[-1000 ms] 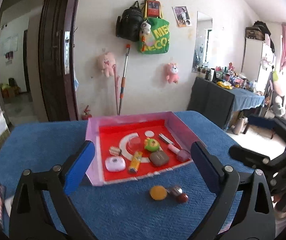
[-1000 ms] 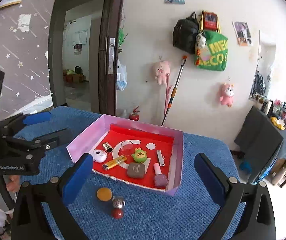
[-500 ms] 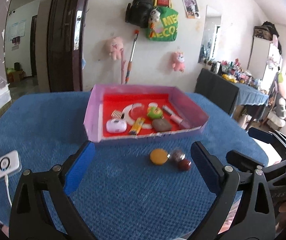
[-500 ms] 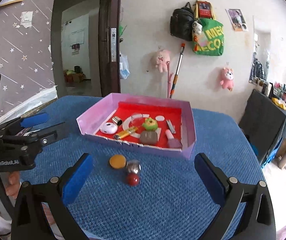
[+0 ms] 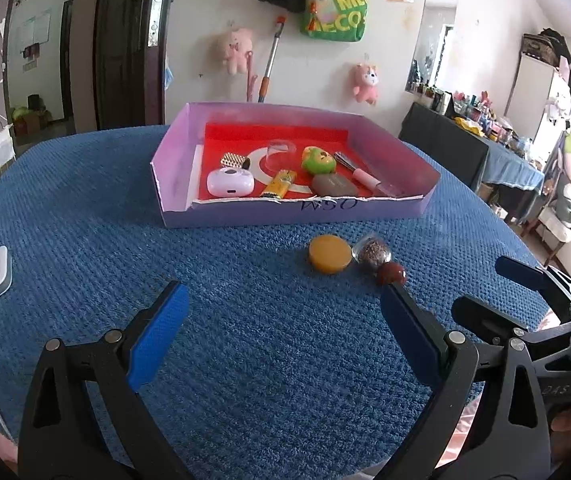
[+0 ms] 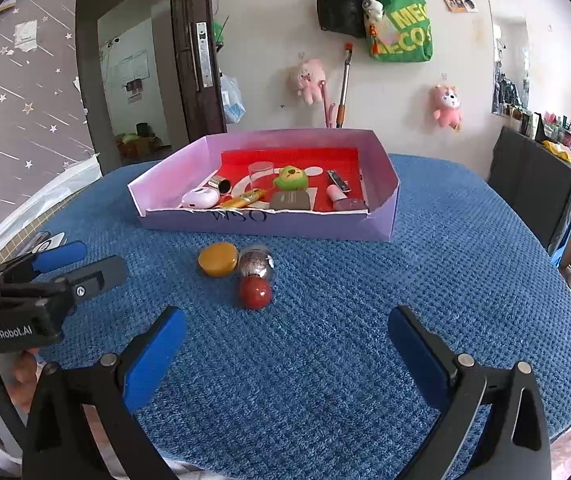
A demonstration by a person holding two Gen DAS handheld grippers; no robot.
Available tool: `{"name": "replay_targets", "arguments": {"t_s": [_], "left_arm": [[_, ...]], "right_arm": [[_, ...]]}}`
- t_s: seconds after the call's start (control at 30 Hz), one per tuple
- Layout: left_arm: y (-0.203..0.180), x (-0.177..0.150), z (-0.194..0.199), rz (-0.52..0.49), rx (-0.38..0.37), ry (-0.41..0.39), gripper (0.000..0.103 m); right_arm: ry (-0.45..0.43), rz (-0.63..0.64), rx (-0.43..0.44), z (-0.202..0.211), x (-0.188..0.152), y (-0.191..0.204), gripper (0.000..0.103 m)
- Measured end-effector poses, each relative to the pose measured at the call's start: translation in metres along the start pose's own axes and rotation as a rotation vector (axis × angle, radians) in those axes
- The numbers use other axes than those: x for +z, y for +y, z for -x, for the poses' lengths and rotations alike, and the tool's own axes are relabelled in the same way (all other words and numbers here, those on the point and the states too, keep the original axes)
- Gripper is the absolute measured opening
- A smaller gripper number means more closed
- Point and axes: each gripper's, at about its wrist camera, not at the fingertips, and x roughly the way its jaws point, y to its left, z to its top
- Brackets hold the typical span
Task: Organize rigid objects
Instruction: 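Lift both open grippers up and away from the box, then move the left gripper to the orange round compact while the right approaches the red-and-silver ball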
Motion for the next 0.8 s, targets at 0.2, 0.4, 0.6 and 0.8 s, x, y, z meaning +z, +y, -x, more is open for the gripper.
{"name": "replay_targets", "arguments": {"t_s": [0.2,0.4,0.6,0.8], "left_arm": [[0.001,0.002,-0.007,0.004,-0.002,0.023,0.098],[0.002,0.009,-0.019,-0.019,-0.006,0.056,0.098],[0.005,0.018,-0.034,-0.023,-0.04,0.091,0.098],[0.005,0.027,-0.057,-0.046,-0.077,0.154,0.097]], "right_arm": [[0.022,-0.006,0.014,-0.01,0.0,-0.002,0.103],[0.033,-0.004,0.025,-0.017,0.005,-0.004,0.103],[0.066,0.007,0.077,-0.028,0.013,-0.008,0.103],[0.113,0.005,0.122,-0.045,0.023,-0.014,0.103]]}}
